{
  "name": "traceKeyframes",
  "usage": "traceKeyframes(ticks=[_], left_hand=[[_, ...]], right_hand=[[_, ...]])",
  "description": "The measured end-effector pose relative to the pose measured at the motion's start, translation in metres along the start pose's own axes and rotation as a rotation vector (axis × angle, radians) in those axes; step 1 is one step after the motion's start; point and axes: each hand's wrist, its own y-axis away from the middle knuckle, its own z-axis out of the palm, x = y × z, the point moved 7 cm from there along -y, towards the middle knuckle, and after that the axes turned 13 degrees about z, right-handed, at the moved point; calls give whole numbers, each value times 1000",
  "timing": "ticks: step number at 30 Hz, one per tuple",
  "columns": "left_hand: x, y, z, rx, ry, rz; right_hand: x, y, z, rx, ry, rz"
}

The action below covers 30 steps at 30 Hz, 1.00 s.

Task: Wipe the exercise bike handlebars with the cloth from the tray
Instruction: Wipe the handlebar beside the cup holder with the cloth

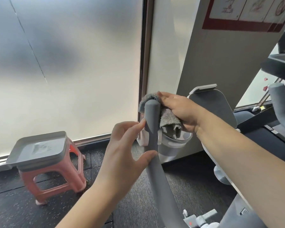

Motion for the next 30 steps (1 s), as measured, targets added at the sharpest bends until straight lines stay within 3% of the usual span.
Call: traceKeyframes(ticks=[3, 11, 16, 22, 30], left_hand=[[-2, 2, -1, 12, 5, -3], [-1, 1, -1, 19, -2, 23], [-3, 1, 0, 29, 1, 26], [-5, 1, 2, 38, 29, 3], [-4, 1, 2, 51, 49, -41]], right_hand=[[1, -2, 0, -103, 50, 23], [-4, -2, 4, -168, 220, 69], [-10, -5, -4, -53, 15, -104], [-13, 16, -3, -59, -65, -250], [11, 54, -13, 218, -24, -318]])
